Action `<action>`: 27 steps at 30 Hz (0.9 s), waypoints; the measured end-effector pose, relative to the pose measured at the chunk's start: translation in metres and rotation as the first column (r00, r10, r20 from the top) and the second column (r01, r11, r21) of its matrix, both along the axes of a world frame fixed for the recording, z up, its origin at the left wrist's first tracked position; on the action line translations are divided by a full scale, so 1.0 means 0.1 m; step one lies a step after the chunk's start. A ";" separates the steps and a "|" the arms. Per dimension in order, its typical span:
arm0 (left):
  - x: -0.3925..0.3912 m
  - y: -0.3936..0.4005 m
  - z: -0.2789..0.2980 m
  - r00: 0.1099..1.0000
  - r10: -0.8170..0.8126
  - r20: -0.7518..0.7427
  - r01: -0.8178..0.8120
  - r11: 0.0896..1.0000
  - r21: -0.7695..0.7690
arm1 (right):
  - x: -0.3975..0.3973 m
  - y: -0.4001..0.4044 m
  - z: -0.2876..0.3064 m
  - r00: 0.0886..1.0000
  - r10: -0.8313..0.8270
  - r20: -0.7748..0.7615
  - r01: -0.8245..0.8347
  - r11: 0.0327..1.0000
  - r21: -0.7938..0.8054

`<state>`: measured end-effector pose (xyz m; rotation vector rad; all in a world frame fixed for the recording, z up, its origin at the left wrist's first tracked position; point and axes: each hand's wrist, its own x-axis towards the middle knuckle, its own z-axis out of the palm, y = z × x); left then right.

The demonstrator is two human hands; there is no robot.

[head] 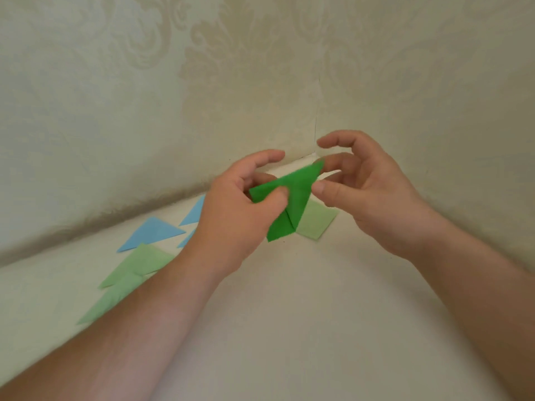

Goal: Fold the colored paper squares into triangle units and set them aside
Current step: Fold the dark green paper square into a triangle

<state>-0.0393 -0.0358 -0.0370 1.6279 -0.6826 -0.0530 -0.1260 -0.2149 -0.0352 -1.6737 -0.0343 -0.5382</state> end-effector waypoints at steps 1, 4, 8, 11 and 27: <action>-0.01 0.01 -0.01 0.999 -0.027 0.040 0.026 0.999 0.029 | 0.00 -0.01 0.00 1.000 -0.005 0.001 0.005 1.000 0.001; -0.04 0.02 -0.02 0.986 -0.102 0.132 0.089 0.991 0.104 | -0.01 -0.05 -0.01 0.999 -0.019 -0.033 0.015 0.995 -0.097; 0.00 0.00 -0.04 0.990 -0.138 0.006 0.138 0.989 -0.050 | 0.00 -0.02 -0.01 0.997 -0.010 -0.072 0.006 0.999 -0.049; 0.03 -0.03 -0.04 0.979 -0.185 -0.084 0.174 0.977 -0.121 | 0.02 -0.05 0.03 0.995 -0.036 -0.088 0.052 0.983 0.176; 0.00 -0.03 0.02 0.986 -0.084 -0.141 0.053 0.977 -0.207 | -0.05 0.10 0.08 0.996 -0.001 -0.090 0.006 0.999 0.050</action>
